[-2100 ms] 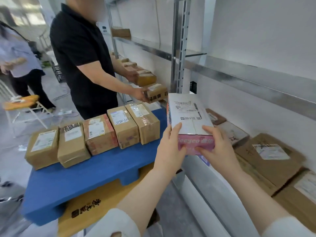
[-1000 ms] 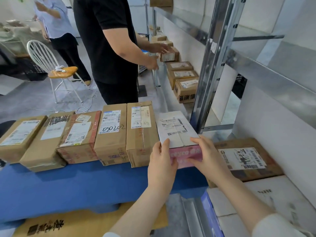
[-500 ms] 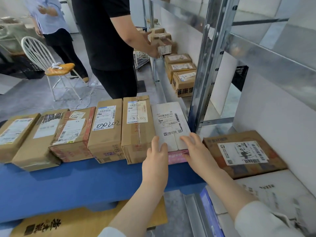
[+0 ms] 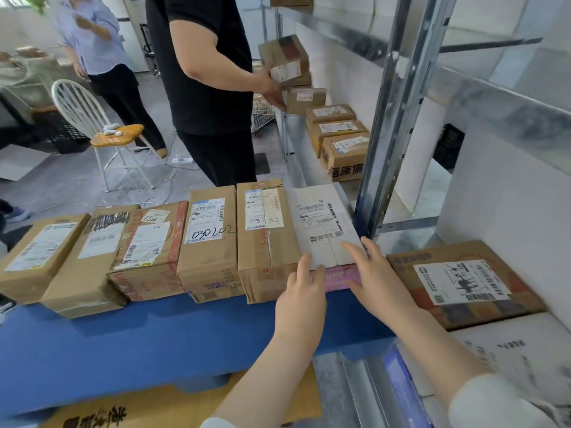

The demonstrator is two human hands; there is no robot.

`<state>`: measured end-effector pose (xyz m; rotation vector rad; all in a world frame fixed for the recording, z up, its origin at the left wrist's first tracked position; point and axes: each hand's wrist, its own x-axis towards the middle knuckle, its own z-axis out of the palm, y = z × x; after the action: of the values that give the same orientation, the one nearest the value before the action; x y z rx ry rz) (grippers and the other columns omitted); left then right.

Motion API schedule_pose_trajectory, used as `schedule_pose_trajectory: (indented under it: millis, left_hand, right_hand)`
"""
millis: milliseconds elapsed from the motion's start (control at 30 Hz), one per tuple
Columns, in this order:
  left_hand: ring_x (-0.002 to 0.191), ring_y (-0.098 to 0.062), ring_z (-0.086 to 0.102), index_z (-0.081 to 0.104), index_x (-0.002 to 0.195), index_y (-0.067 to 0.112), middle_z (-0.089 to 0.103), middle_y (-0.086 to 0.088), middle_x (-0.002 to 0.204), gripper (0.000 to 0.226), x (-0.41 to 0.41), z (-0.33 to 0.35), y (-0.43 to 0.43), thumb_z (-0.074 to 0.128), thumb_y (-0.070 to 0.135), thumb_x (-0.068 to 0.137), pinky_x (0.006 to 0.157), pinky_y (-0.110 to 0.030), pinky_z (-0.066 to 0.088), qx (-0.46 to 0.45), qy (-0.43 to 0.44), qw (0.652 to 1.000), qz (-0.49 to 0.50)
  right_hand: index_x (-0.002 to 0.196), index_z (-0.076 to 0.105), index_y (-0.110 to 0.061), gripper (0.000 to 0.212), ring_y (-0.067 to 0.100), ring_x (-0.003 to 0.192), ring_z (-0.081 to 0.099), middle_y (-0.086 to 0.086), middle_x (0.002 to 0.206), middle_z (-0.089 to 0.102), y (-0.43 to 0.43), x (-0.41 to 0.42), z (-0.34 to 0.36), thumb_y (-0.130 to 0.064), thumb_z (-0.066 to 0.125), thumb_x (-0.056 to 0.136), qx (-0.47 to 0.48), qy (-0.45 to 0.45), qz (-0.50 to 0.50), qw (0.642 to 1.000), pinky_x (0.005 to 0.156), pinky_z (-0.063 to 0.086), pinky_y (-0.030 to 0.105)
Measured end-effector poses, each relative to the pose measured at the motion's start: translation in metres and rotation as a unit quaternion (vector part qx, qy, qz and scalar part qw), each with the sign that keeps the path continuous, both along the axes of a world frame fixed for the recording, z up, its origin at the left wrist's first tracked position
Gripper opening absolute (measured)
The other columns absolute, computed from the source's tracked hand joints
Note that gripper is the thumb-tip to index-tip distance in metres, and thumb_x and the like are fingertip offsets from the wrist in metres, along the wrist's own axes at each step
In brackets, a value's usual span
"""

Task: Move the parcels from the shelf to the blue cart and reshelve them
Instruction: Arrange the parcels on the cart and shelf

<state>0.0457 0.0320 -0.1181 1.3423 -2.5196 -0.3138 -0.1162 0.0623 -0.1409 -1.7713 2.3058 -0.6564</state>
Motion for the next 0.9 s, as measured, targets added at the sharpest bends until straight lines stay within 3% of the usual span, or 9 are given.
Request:
schedule_pose_trajectory:
  millis: [100, 267, 333, 400, 500, 667, 767, 900]
  left_hand:
    - [0.123, -0.019, 0.044, 0.032, 0.145, 0.023, 0.019, 0.001, 0.156, 0.054, 0.003, 0.002, 0.001, 0.047, 0.015, 0.093, 0.070, -0.028, 0.052, -0.006, -0.013, 0.999, -0.037]
    - [0.125, -0.018, 0.043, 0.028, 0.143, 0.027, 0.025, 0.005, 0.150, 0.053, 0.000, 0.041, 0.009, 0.047, 0.033, 0.094, 0.077, -0.029, 0.052, -0.028, -0.009, 0.991, -0.128]
    - [0.126, -0.019, 0.043, 0.030, 0.143, 0.026, 0.028, 0.005, 0.149, 0.055, -0.005, 0.057, 0.021, 0.048, 0.039, 0.093, 0.080, -0.030, 0.051, -0.049, -0.007, 0.981, -0.186]
    - [0.125, -0.021, 0.043, 0.032, 0.142, 0.024, 0.030, 0.003, 0.147, 0.056, -0.014, 0.069, 0.045, 0.050, 0.041, 0.092, 0.083, -0.032, 0.050, -0.058, -0.001, 0.963, -0.263]
    - [0.125, -0.026, 0.045, 0.035, 0.143, 0.022, 0.037, -0.002, 0.145, 0.063, -0.029, 0.080, 0.100, 0.059, 0.040, 0.088, 0.084, -0.037, 0.050, -0.058, 0.024, 0.921, -0.384]
    - [0.121, -0.032, 0.052, 0.041, 0.143, 0.020, 0.042, -0.007, 0.145, 0.067, -0.028, 0.093, 0.237, 0.066, 0.037, 0.083, 0.082, -0.041, 0.051, -0.054, 0.054, 0.824, -0.561]
    - [0.122, -0.025, 0.050, 0.038, 0.141, 0.024, 0.039, -0.002, 0.144, 0.065, -0.009, 0.098, 0.324, 0.063, 0.042, 0.084, 0.083, -0.038, 0.051, -0.065, 0.047, 0.760, -0.645]
    - [0.121, -0.024, 0.050, 0.040, 0.140, 0.022, 0.039, -0.001, 0.143, 0.062, 0.029, 0.106, 0.440, 0.062, 0.041, 0.086, 0.086, -0.039, 0.050, -0.038, 0.062, 0.676, -0.734]
  right_hand:
    - [0.144, 0.029, -0.026, 0.070, 0.029, 0.134, 0.033, 0.009, 0.153, 0.019, 0.023, 0.006, 0.020, -0.017, 0.067, 0.086, -0.010, 0.031, -0.020, 0.999, 0.100, 0.043, 0.040]
    - [0.136, 0.039, -0.026, 0.062, 0.029, 0.120, 0.046, 0.005, 0.141, 0.035, 0.084, 0.009, 0.073, -0.031, 0.066, 0.080, -0.026, 0.094, -0.115, 0.989, 0.088, 0.047, 0.042]
    - [0.136, 0.039, -0.026, 0.060, 0.030, 0.122, 0.044, 0.006, 0.140, 0.037, 0.120, 0.013, 0.091, -0.039, 0.059, 0.081, -0.040, 0.091, -0.171, 0.980, 0.090, 0.046, 0.043]
    - [0.142, 0.031, -0.029, 0.069, 0.030, 0.128, 0.039, 0.006, 0.146, 0.031, 0.162, 0.023, 0.103, -0.035, 0.064, 0.082, -0.027, 0.101, -0.235, 0.966, 0.097, 0.042, 0.041]
    - [0.143, 0.021, -0.033, 0.076, 0.029, 0.134, 0.031, 0.003, 0.151, 0.021, 0.234, 0.046, 0.116, -0.033, 0.067, 0.083, -0.015, 0.119, -0.338, 0.933, 0.102, 0.036, 0.042]
    - [0.140, 0.029, -0.032, 0.073, 0.028, 0.132, 0.032, 0.002, 0.147, 0.027, 0.378, 0.114, 0.126, -0.022, 0.065, 0.078, -0.018, 0.132, -0.487, 0.863, 0.104, 0.032, 0.041]
    - [0.143, 0.024, -0.031, 0.073, 0.028, 0.136, 0.025, 0.003, 0.152, 0.020, 0.470, 0.167, 0.131, -0.025, 0.062, 0.081, 0.013, 0.126, -0.579, 0.805, 0.107, 0.028, 0.042]
    - [0.140, 0.029, -0.027, 0.070, 0.031, 0.130, 0.033, 0.006, 0.146, 0.029, 0.585, 0.247, 0.141, -0.030, 0.064, 0.079, 0.041, 0.139, -0.686, 0.713, 0.104, 0.032, 0.041]
